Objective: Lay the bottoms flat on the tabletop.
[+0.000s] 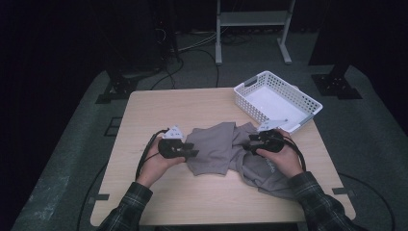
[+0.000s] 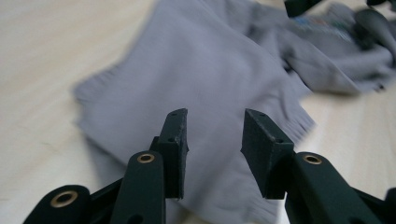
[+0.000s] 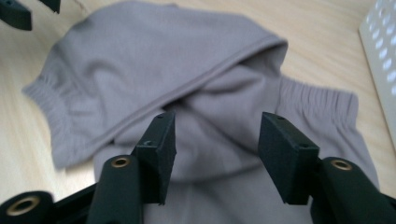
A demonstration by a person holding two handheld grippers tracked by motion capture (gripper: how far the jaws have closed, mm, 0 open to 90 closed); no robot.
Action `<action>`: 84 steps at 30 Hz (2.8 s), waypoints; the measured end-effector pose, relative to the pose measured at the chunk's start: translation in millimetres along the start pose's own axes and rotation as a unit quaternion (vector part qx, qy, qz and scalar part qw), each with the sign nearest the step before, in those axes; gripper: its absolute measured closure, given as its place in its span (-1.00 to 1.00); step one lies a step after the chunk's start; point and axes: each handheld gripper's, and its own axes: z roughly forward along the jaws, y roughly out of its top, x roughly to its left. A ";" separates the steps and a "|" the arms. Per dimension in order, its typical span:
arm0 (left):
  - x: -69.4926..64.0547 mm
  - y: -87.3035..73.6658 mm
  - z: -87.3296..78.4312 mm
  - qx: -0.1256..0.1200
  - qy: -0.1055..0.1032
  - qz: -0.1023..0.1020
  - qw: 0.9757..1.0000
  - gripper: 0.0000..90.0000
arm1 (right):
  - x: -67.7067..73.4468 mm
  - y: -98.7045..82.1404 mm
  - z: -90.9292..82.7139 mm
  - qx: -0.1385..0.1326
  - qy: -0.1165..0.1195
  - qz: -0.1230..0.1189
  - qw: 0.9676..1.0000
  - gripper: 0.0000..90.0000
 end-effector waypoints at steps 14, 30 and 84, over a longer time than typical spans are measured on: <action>-27.1 -19.9 36.5 0.080 -0.036 0.032 0.996 0.42 | -1.6 -29.3 -24.9 0.004 -0.014 0.017 1.000 -0.05; -60.5 -43.5 10.6 0.106 -0.060 0.000 0.993 0.76 | 5.5 -42.9 -45.2 -0.023 -0.023 0.026 0.999 0.01; 16.7 -36.5 -23.9 -0.008 0.087 -0.062 0.994 0.03 | 71.5 4.7 2.4 -0.007 0.151 -0.021 0.988 1.00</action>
